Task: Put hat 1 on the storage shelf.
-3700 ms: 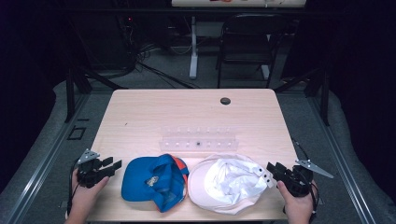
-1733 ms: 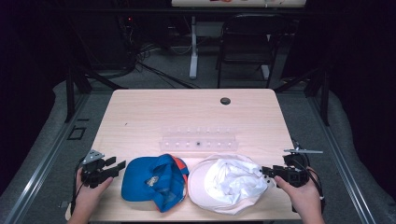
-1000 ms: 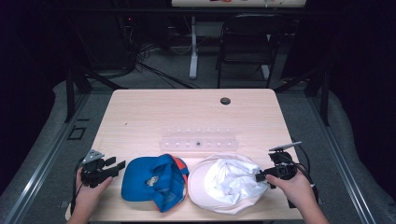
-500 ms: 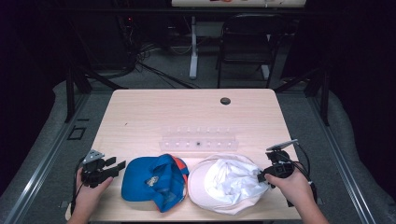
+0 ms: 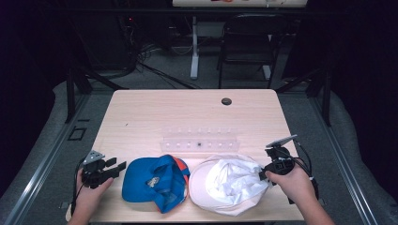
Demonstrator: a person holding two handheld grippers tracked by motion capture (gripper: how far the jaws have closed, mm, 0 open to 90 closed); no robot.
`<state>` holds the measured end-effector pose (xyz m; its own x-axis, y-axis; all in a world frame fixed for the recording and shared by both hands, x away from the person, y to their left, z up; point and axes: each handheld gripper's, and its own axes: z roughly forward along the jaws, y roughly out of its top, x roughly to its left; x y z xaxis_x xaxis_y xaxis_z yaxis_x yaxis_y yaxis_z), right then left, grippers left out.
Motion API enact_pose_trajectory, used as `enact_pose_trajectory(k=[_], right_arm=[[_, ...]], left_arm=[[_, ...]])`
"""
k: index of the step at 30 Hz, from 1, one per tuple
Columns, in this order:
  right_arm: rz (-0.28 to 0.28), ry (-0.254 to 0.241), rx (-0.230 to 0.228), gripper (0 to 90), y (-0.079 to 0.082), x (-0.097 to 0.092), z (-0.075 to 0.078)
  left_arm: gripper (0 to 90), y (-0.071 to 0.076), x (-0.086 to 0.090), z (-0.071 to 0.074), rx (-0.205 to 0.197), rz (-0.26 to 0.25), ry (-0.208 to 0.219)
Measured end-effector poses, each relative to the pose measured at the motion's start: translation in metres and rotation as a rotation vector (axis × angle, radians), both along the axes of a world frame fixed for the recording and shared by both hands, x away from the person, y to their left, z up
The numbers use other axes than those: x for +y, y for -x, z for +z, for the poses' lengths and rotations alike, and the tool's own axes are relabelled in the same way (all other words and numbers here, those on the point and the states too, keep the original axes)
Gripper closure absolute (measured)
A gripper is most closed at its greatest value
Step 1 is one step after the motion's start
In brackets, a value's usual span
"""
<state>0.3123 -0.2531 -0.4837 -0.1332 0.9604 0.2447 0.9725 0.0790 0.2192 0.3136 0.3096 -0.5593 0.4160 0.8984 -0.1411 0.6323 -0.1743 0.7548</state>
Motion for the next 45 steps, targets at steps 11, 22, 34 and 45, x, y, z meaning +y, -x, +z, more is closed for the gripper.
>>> enact_pose_trajectory(k=[11, 22, 34, 45], right_arm=[[0.033, 0.052, 0.012, 79.9, -0.005, 0.005, 0.023], [0.05, 0.091, 0.017, 80.1, -0.008, 0.016, 0.044], [0.064, 0.126, 0.028, 79.8, -0.01, 0.025, 0.059], [0.077, 0.136, 0.046, 80.1, -0.013, 0.032, 0.078]], left_arm=[[49.2, 0.0, 0.0, -0.001, 0.0, 0.006, 0.003], [49.2, 0.0, 0.0, 0.0, 0.001, 0.002, 0.001], [49.2, 0.0, 0.001, 0.0, -0.001, 0.003, 0.002], [49.2, 0.0, 0.001, -0.001, -0.005, 0.008, 0.006]])
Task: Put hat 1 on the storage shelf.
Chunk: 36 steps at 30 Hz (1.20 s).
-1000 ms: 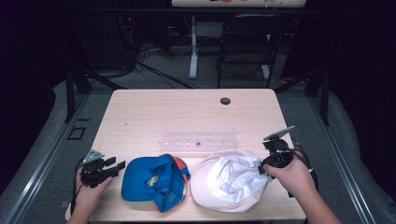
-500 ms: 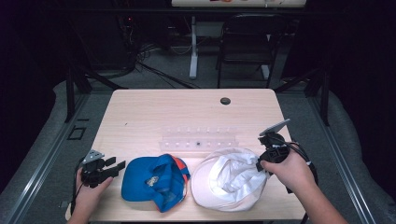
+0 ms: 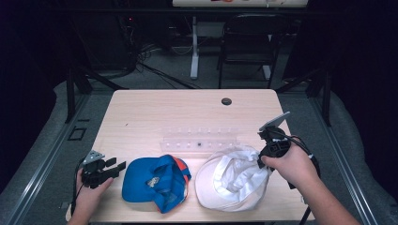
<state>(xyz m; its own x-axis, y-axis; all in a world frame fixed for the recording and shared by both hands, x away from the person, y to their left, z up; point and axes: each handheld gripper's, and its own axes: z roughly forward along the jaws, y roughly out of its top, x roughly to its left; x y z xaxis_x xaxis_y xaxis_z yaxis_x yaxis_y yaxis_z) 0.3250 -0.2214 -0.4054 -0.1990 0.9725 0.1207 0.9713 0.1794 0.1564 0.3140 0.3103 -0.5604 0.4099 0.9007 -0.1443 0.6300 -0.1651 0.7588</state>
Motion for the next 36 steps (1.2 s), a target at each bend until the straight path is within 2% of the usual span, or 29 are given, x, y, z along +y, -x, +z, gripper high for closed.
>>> enact_pose_trajectory(k=[8, 11, 13, 15, 18, 21, 22, 24, 26, 29, 30, 33, 34, 35, 36], right_arm=[[-0.003, -0.039, 0.014, 80.2, -0.001, 0.003, 0.018], [0.0, -0.036, 0.018, 80.2, 0.0, 0.004, 0.022], [0.006, -0.049, 0.038, 80.2, -0.001, 0.006, 0.027], [-0.003, -0.058, 0.034, 80.2, 0.0, 0.007, 0.027], [0.005, -0.094, 0.059, 80.2, 0.0, 0.009, 0.034], [0.001, -0.121, 0.059, 80.2, 0.0, 0.01, 0.037], [0.004, -0.148, 0.075, 80.2, 0.0, 0.01, 0.042], [-0.012, -0.167, 0.061, 80.3, 0.001, 0.012, 0.042], [-0.02, -0.201, 0.076, 80.2, 0.0, 0.012, 0.046], [-0.028, -0.224, 0.082, 80.3, 0.0, 0.012, 0.048], [-0.03, -0.244, 0.1, 80.3, -0.001, 0.011, 0.051], [-0.037, -0.261, 0.104, 80.3, -0.001, 0.011, 0.052], [-0.026, -0.272, 0.12, 80.3, -0.002, 0.01, 0.054], [-0.054, -0.3, 0.125, 80.3, -0.002, 0.01, 0.056], [-0.053, -0.309, 0.129, 80.3, -0.002, 0.009, 0.057]], left_arm=[[49.2, 0.0, 0.0, 0.0, -0.003, 0.003, 0.003], [49.2, 0.0, 0.0, 0.0, 0.007, -0.003, -0.004], [49.2, 0.0, -0.001, -0.001, -0.005, 0.005, 0.004], [49.2, 0.0, -0.001, -0.001, -0.005, 0.005, 0.004], [49.2, 0.0, -0.001, -0.001, -0.005, 0.005, 0.005], [49.2, 0.0, 0.0, 0.0, -0.004, 0.002, 0.002], [49.2, 0.0, 0.0, 0.0, -0.004, 0.002, 0.003], [49.2, 0.0, 0.0, 0.0, -0.007, 0.003, 0.004], [49.2, 0.0, -0.001, 0.0, -0.006, 0.004, 0.006], [49.2, 0.0, -0.001, 0.0, -0.005, 0.004, 0.006], [49.2, 0.0, 0.0, 0.0, -0.004, 0.004, 0.004], [49.2, 0.0, -0.001, -0.001, -0.004, 0.005, 0.004], [49.2, 0.0, -0.001, -0.001, -0.004, 0.005, 0.005], [49.2, 0.0, 0.0, 0.001, 0.008, -0.003, -0.002], [49.2, 0.0, 0.0, 0.001, 0.008, -0.003, -0.002]])
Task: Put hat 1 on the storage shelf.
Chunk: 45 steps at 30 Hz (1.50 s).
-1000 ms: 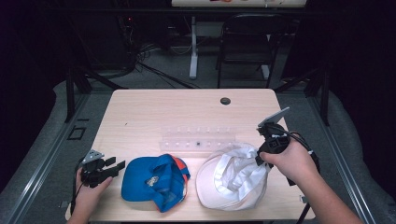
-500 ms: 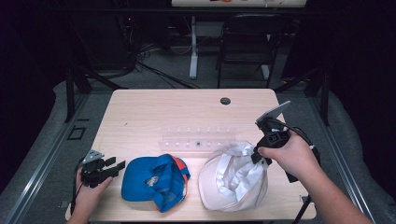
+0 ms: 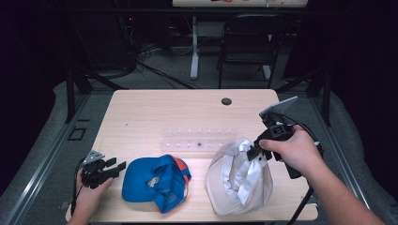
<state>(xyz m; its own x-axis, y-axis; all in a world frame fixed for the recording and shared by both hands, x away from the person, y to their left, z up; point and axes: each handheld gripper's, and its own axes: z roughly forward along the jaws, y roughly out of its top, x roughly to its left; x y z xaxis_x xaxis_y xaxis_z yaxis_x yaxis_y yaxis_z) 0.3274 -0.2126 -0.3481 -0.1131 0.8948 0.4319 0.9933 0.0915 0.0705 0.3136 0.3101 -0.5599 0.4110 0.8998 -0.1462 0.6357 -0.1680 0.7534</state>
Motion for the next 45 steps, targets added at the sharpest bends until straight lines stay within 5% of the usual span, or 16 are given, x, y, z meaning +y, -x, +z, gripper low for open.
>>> enact_pose_trajectory(k=[13, 28, 45], right_arm=[[-0.066, -0.17, 0.026, 80.4, -0.005, -0.022, 0.012], [-0.118, -0.378, -0.021, 80.4, -0.015, -0.027, 0.023], [-0.134, -0.481, -0.073, 80.3, -0.035, -0.013, 0.043]], left_arm=[[49.2, 0.0, 0.0, 0.0, -0.002, 0.001, -0.001], [49.2, 0.0, -0.001, 0.0, -0.007, -0.006, -0.01], [49.2, 0.0, -0.001, 0.0, -0.012, -0.003, -0.002]])
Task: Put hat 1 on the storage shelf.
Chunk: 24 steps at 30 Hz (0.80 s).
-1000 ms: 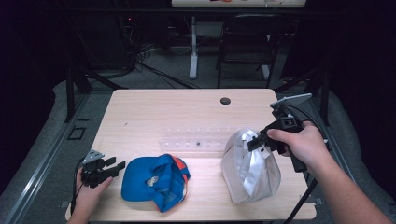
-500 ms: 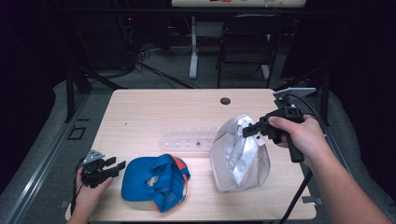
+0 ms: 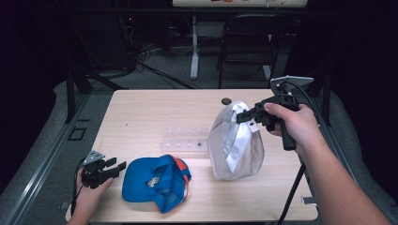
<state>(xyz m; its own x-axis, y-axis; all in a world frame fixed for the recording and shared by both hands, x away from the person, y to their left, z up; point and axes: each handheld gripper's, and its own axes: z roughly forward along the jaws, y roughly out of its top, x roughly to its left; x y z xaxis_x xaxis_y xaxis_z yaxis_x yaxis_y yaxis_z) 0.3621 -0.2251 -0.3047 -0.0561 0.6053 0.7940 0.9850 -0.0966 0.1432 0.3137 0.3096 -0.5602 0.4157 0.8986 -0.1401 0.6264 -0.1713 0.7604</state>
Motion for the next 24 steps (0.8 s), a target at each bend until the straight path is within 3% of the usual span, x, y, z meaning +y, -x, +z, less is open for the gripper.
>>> enact_pose_trajectory(k=[5, 17, 24], right_arm=[[0.002, 0.002, -0.018, 80.3, -0.007, 0.006, 0.007], [-0.027, -0.054, -0.053, 80.4, -0.024, 0.023, 0.023], [-0.035, -0.07, -0.055, 80.4, -0.034, 0.031, 0.024]], left_arm=[[49.2, 0.0, 0.0, 0.0, 0.0, -0.002, 0.0], [49.2, 0.0, 0.001, 0.001, 0.006, -0.009, 0.001], [49.2, 0.0, 0.001, 0.001, 0.007, -0.01, -0.001]])
